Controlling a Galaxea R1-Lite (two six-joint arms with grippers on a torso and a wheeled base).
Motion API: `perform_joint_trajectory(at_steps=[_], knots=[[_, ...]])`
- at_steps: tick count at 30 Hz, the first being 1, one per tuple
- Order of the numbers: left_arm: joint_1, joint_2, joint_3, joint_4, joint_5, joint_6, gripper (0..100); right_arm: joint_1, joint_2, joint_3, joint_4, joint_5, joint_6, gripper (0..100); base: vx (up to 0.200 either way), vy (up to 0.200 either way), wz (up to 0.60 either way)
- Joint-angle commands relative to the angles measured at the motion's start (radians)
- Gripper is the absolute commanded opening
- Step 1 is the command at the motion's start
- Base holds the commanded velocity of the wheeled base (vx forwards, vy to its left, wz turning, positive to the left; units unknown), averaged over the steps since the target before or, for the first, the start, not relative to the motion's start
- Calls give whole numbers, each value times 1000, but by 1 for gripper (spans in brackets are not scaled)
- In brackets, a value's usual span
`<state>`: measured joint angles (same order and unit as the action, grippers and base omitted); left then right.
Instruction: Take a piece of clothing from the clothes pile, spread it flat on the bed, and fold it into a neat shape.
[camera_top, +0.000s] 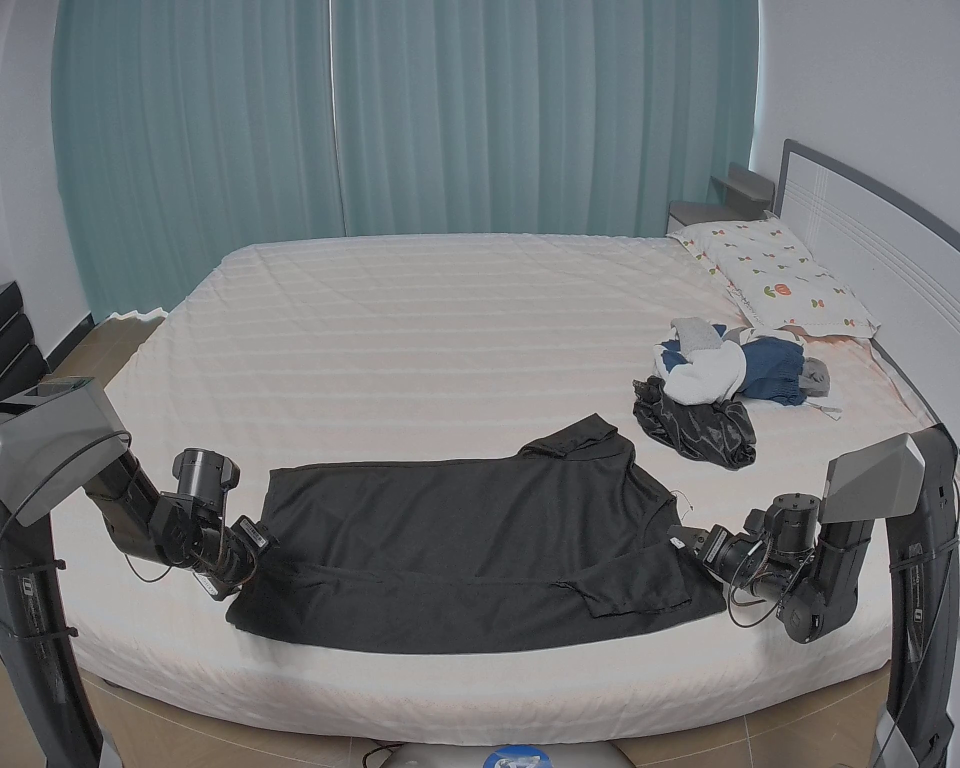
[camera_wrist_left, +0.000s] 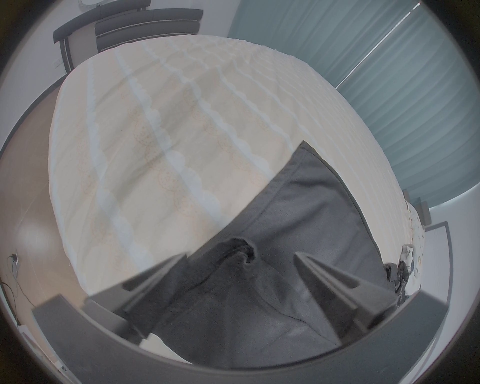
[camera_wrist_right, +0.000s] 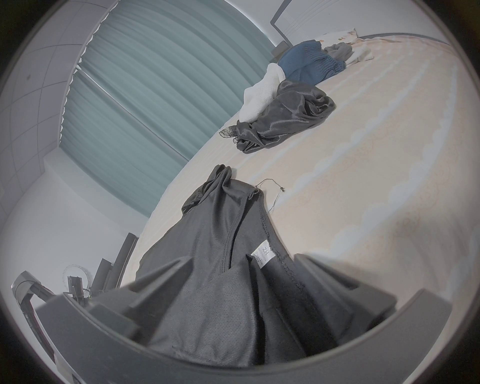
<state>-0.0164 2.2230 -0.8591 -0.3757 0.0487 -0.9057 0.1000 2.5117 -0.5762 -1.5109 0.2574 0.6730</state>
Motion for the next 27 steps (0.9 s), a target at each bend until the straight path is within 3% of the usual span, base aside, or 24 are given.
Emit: perform_joint_trajectory(at_steps=[1, 5, 7, 8, 11, 14, 27], knots=[[30, -9, 2, 3, -13, -2, 100, -5, -16, 16, -8, -3, 11, 100, 0, 0, 0], [62, -54, 28, 3, -66, 8, 100, -3, -40, 45, -23, 0, 74, 100, 0, 0, 0], [88, -82, 66, -6, -150, 53, 100, -5, -51, 65, -38, 5, 131, 100, 0, 0, 0], [90, -83, 68, -5, -155, 57, 100, -5, -51, 67, -38, 5, 132, 100, 0, 0, 0], [122, -82, 104, -28, -267, 176, 100, -14, -39, 75, -48, 8, 146, 100, 0, 0, 0], [136, -74, 106, -100, -319, 234, 100, -14, -31, 75, -48, 19, 148, 100, 0, 0, 0], [105, 32, 124, -342, -323, 298, 100, -8, -14, 85, -51, 29, 146, 100, 0, 0, 0]])
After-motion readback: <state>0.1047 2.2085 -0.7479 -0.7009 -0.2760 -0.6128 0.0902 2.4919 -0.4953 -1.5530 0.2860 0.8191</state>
